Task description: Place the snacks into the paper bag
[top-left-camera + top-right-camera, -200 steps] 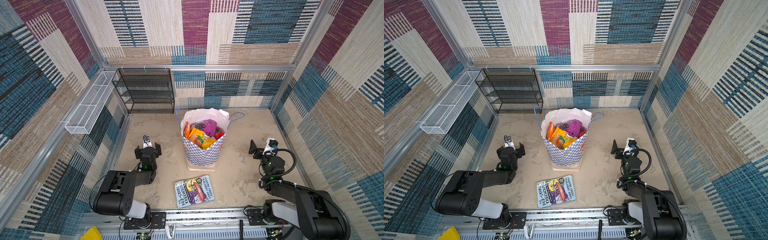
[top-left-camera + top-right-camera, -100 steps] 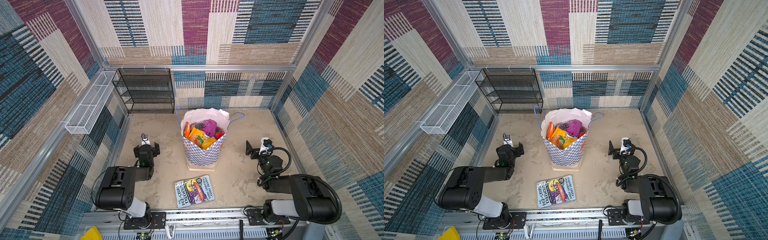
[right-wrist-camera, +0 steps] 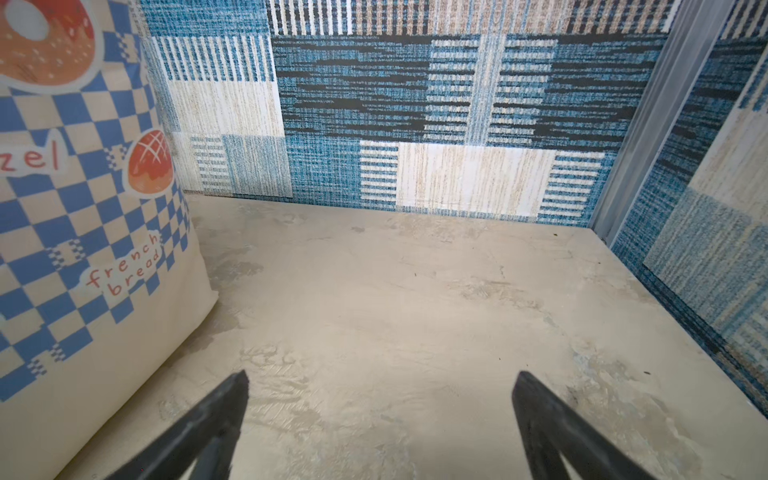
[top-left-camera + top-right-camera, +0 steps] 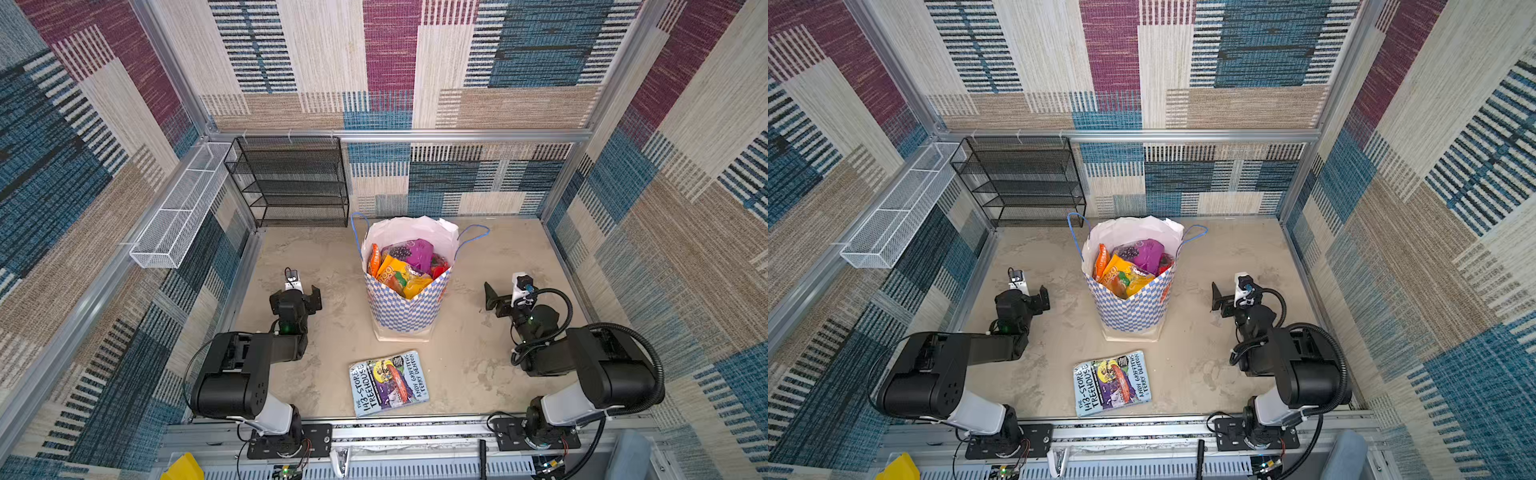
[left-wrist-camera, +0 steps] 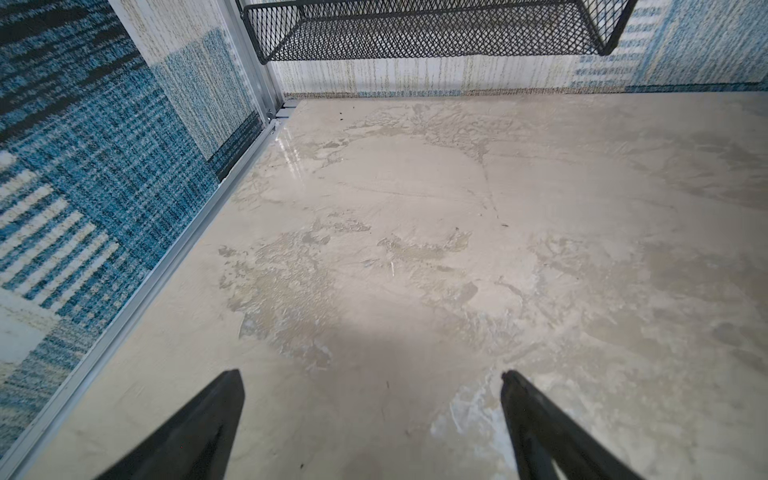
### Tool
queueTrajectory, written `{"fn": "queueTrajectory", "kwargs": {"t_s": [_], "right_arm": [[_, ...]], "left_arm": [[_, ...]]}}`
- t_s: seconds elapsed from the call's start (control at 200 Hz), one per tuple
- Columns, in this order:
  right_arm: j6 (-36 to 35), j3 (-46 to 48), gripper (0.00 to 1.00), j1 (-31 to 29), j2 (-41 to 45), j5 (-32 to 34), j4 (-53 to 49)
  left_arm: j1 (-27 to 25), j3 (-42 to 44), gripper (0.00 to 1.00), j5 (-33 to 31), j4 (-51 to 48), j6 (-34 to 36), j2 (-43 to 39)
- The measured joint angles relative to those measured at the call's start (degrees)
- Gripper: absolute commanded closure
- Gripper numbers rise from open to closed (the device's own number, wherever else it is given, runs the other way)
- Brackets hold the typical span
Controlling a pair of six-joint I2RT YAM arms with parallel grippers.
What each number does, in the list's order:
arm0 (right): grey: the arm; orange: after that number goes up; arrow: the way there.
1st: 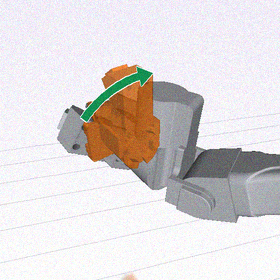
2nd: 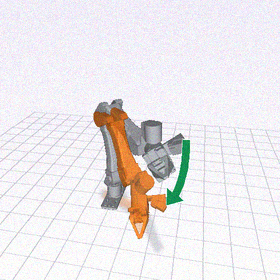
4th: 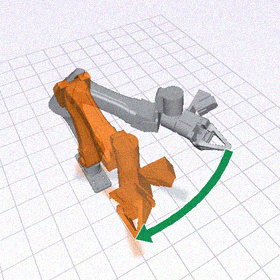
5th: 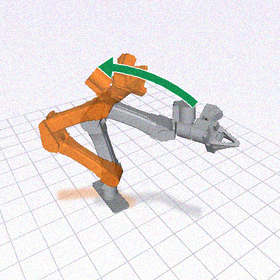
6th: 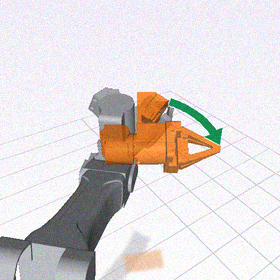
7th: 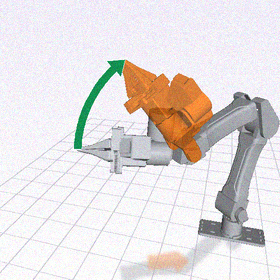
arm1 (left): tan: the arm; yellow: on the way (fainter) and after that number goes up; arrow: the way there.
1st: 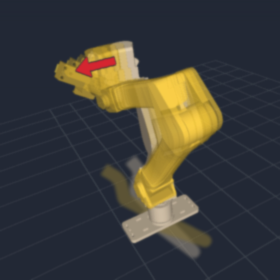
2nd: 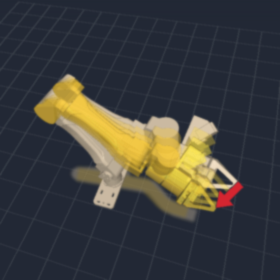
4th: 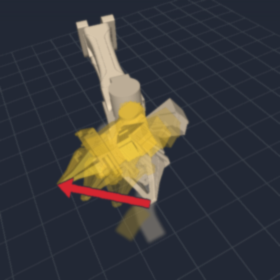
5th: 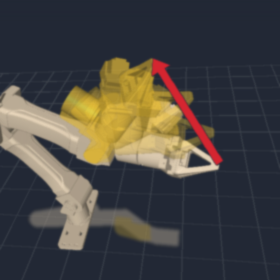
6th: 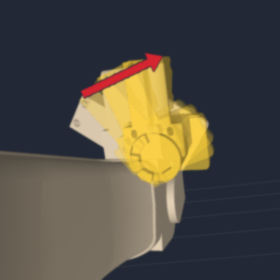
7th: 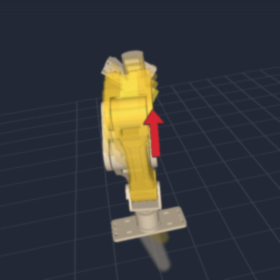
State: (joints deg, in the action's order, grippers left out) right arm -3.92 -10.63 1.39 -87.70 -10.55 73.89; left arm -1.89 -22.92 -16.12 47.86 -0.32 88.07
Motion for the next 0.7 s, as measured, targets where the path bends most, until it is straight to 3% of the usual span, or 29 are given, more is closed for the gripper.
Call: {"fn": "queueTrajectory", "kwargs": {"t_s": [0.696], "right_arm": [[0.9, -1.6, 0.00, 1.2, -0.5, -0.3, -2.0]], "left_arm": [[2.4, -1.4, 0.01, 9.2, -1.4, 0.0, 0.3]]}}
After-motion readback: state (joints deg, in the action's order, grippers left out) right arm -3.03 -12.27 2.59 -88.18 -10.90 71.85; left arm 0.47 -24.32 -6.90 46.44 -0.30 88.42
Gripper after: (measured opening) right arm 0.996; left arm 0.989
